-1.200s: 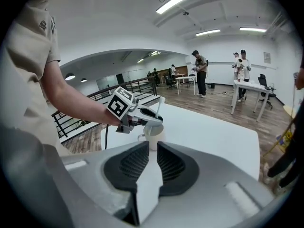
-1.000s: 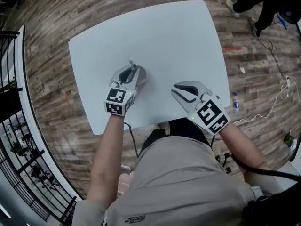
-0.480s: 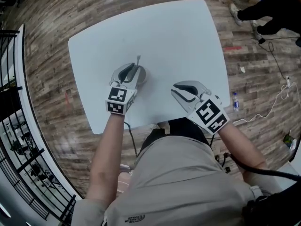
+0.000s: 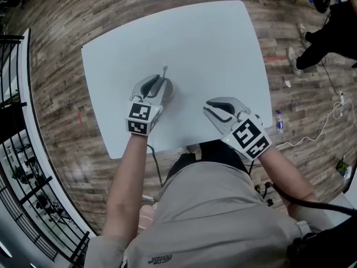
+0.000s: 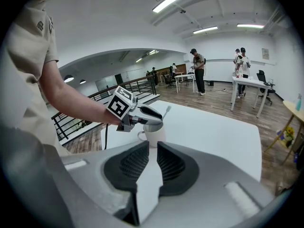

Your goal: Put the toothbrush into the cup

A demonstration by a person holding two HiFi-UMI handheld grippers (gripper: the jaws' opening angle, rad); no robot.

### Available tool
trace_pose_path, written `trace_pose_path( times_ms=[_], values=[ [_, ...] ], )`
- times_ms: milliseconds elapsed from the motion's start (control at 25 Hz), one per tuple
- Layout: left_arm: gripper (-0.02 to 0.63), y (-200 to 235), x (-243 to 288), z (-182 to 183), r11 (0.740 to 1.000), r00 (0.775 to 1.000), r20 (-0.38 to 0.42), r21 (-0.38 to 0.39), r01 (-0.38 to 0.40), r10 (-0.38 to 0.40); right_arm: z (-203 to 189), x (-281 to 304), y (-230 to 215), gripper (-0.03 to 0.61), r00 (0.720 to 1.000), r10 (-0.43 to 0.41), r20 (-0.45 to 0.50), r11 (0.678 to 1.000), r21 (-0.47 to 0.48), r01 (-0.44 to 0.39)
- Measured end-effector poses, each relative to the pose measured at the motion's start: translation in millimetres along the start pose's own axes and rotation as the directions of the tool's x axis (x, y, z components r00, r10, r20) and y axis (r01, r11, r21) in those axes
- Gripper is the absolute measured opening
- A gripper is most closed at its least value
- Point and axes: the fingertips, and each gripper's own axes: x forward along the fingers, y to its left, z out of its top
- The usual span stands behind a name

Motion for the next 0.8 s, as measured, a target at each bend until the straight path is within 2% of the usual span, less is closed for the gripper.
trace_pose_path(
  times_ms=[560, 800],
  values=[
    [0.094, -2.5, 0.8, 2.5, 1.000, 1.000, -0.007, 0.029, 0.003, -0.002, 1.2, -10.4, 1.0, 0.044, 1.000, -0.017, -0.011, 1.000, -0.019, 0.017],
    [0.124, -7.0, -4.2, 4.2, 0.999, 1.000, 0.000, 0.036, 0.004, -0.004, -1.1, -13.9, 8.3, 0.044, 0.999, -0.031, -0.013, 0.999, -0.022, 0.031]
  ],
)
